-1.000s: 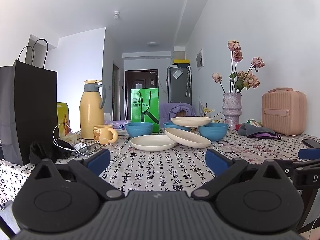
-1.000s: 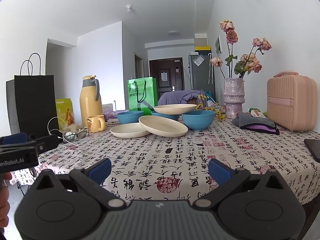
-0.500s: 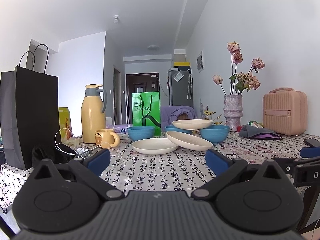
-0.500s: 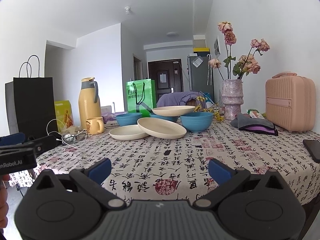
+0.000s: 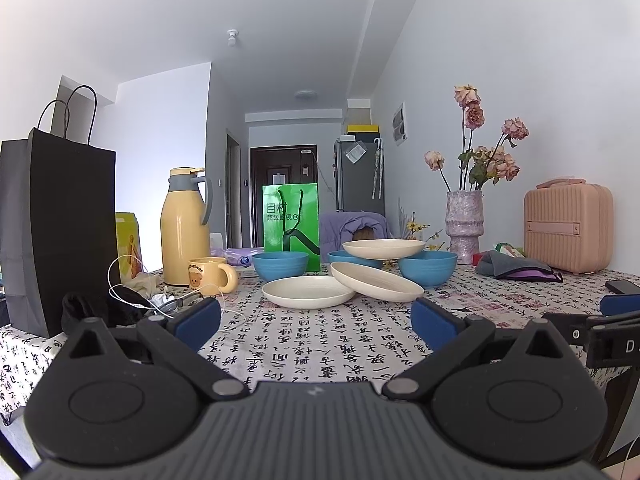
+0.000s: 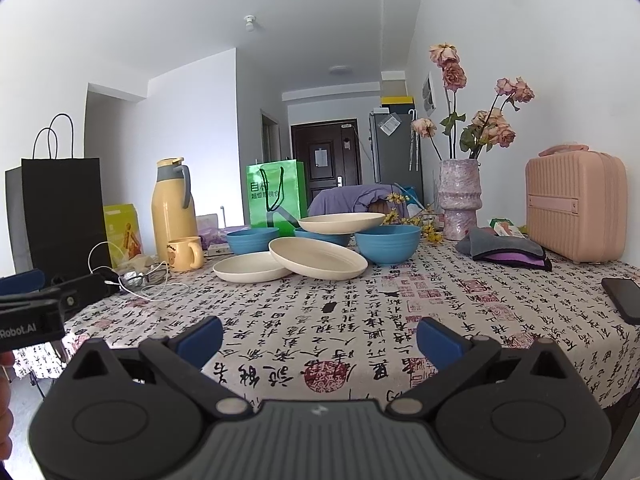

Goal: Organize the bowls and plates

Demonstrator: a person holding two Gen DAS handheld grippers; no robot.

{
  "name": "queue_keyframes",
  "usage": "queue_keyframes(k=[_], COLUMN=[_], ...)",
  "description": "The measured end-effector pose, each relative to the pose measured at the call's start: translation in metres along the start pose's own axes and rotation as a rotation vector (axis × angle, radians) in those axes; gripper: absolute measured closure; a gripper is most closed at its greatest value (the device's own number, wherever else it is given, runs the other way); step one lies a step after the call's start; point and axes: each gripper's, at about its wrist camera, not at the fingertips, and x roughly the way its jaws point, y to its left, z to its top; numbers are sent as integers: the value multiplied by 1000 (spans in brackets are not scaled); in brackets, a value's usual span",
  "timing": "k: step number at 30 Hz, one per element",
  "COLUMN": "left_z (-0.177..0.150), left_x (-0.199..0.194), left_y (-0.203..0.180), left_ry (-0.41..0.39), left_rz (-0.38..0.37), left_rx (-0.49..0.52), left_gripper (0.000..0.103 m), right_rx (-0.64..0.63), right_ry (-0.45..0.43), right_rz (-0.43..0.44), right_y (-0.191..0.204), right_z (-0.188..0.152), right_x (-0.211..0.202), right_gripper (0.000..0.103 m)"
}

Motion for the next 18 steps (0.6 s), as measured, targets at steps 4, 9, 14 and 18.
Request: queue_keyframes(k=[4,9,14,18], left_z=[0,0,0,0], left_x=[0,0,0,1], left_y=[0,0,0,0], left_ry=[-1,4,3,5], left_rz=[-1,-2,-2,-3], left_rx=[3,4,5,6], left_gripper=[0,0,0,0], right_rx=[0,3,-7,-10], right_ry=[-4,-8,-7,-6], right_rz=[-8,-13,-5,-8], right_y=[-1,-1,1,1], right_z=[0,-1,-1,-2], right_x=[0,-2,-2,-3], right_gripper=[0,0,0,0])
